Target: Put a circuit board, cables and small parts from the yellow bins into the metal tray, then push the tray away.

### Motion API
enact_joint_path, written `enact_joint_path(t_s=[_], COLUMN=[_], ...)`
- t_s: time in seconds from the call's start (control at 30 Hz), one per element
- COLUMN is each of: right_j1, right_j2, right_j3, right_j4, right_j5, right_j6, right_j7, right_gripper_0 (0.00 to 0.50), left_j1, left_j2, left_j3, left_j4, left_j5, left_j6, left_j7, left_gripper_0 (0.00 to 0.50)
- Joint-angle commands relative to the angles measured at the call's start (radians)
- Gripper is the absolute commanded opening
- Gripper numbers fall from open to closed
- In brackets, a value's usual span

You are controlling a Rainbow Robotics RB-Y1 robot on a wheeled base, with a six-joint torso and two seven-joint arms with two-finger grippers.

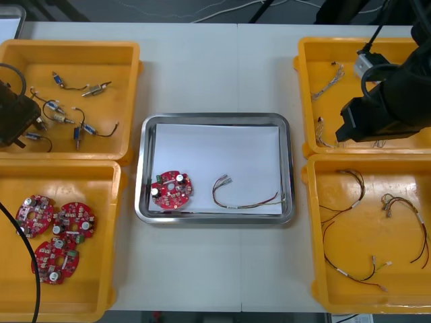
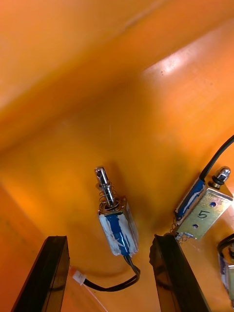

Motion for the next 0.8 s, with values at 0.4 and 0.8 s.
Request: enact_joint_path(t_s=[0.4,0.8], right_j1=[0.097,0.097], right_j2=[-0.057,-0.049], right_j3=[-0.164,-0.164], right_j4=[-0.016,0.052], right_j5=[0.097,0.132], right_j6=[0.003,0.003], right_j7=[-0.016,0.004], right_gripper_0=[0.5,0.5], left_j1=[-0.045,-0.047], left_j2=[-0.012,-0.033], left_j3=[0.046,0.052], left_j4=[0.026,0.039], left_j5=[-0.025,-0.048], left_j6=[-0.044,-0.073], left_j7=[-0.116,-0.11], left_gripper_0=[0.5,0.5])
